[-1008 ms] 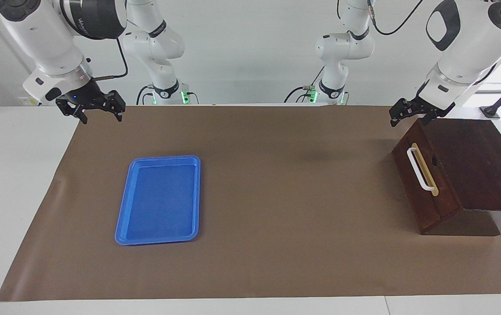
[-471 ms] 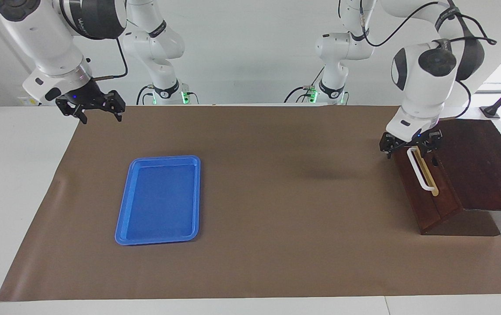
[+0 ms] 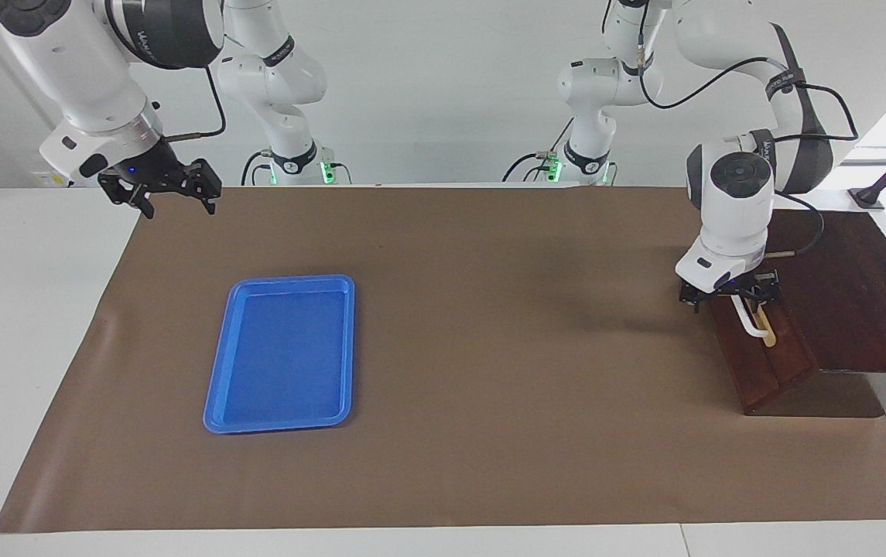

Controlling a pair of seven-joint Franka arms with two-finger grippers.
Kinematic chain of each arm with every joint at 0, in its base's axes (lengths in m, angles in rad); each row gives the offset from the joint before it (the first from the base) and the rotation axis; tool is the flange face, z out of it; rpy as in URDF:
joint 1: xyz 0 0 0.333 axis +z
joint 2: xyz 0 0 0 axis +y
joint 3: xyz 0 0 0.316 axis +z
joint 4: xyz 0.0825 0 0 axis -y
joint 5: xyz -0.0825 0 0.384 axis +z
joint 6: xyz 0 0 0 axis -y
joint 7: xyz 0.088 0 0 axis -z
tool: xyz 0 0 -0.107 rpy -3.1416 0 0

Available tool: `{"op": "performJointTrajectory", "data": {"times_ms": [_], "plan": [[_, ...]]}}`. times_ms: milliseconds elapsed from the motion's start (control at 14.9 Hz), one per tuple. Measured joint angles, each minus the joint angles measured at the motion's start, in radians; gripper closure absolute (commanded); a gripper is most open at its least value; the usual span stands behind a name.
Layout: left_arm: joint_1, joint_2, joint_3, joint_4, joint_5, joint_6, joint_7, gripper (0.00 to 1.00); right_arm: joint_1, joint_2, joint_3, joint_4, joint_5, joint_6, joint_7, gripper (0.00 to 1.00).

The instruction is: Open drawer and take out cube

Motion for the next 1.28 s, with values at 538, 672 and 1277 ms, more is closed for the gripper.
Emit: {"op": "performJointTrajectory", "data": {"times_ms": [538,672,1277], "plan": [[0.012,0.011,-0.006,-0.086,0.009,0.112,-0.056,0.0,-0.009,-0.039,-0.003,-0.105,0.046,0.042,-0.366,0.0],[-0.029,0.015,-0.008,-0.082,0.012,0.113,-0.133,0.0,-0.009,-0.064,-0.003,-0.161,0.083,0.068,-0.465,0.0],[-0.233,0.035,-0.008,-0.054,-0.089,0.098,-0.394,0.0,0.02,-0.15,0.007,-0.366,0.293,0.186,-0.991,0.0]]}}
